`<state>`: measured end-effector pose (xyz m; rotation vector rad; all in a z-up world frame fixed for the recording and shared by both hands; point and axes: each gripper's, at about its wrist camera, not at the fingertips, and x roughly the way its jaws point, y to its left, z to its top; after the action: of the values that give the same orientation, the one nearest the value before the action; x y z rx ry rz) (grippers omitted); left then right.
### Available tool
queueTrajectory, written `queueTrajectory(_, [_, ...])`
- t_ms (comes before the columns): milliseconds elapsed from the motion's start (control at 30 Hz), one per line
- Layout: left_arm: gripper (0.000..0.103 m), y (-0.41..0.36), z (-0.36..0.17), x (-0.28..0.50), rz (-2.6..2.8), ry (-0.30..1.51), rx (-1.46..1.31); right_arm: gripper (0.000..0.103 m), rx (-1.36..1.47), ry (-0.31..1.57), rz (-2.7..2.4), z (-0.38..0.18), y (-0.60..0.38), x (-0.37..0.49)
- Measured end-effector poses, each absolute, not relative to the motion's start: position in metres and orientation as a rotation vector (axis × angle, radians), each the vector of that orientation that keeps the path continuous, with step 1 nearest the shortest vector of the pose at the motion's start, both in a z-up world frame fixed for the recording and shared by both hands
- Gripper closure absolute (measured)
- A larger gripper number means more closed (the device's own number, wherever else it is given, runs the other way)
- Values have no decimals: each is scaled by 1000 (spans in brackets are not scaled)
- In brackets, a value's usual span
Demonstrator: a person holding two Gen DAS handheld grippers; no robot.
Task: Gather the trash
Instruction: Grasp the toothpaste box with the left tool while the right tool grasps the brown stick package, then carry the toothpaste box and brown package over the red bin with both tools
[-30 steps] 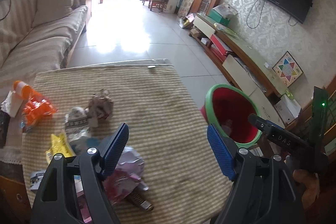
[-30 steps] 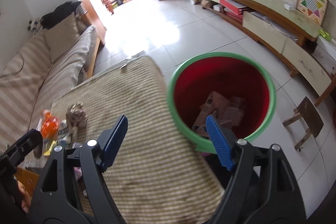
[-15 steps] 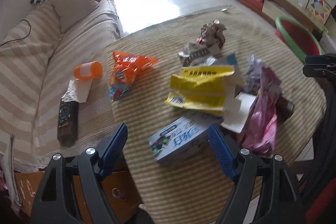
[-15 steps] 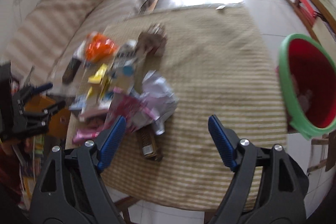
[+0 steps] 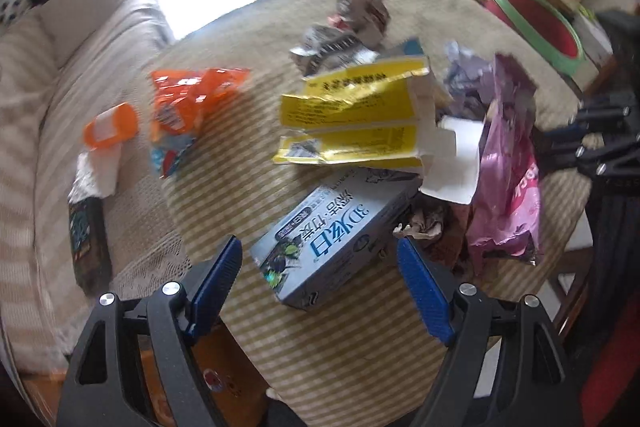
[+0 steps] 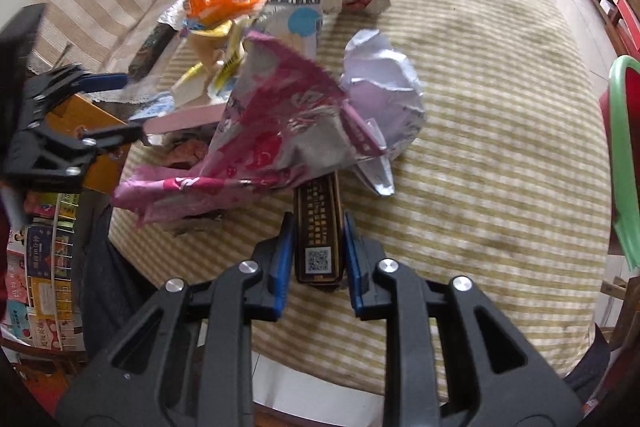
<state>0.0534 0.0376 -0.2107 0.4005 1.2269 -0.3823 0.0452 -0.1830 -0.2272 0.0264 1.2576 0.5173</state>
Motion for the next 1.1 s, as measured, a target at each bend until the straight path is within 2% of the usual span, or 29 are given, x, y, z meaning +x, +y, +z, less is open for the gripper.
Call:
queueTrajectory(133, [20, 28, -244, 77, -488, 1404, 502, 80, 78, 1256, 511, -224, -197, 47])
queueTrajectory(233, [20, 20, -258, 88, -492, 1440, 585, 80, 120, 1260, 503, -223, -207, 48])
queueTrajectory(267, [24, 19, -259, 93, -490, 1447, 575, 80, 123, 1257, 500, -222, -208, 46])
queueTrajectory(300, [37, 19, -258, 96, -488, 1444, 555, 79, 124, 1255, 499, -222, -208, 46])
queueTrajectory(367, [46, 19, -255, 101, -471, 1435, 515, 79, 134, 1252, 498, -219, -211, 44])
queueTrajectory(400, [47, 18, -253, 102, -465, 1434, 489, 79, 140, 1251, 498, -219, -212, 44])
queueTrajectory(533, [55, 13, -242, 87, -438, 1351, 437, 79, 169, 1237, 496, -216, -216, 44])
queueTrajectory(700, [67, 14, -208, 62, -406, 1247, 179, 80, 206, 1172, 481, -202, -221, 43])
queueTrajectory(900, [69, 8, -168, 41, -336, 1113, -102, 80, 223, 1075, 453, -178, -225, 46])
queueTrajectory(1100, [69, -12, -133, 34, -288, 988, -199, 80, 233, 985, 418, -153, -233, 54])
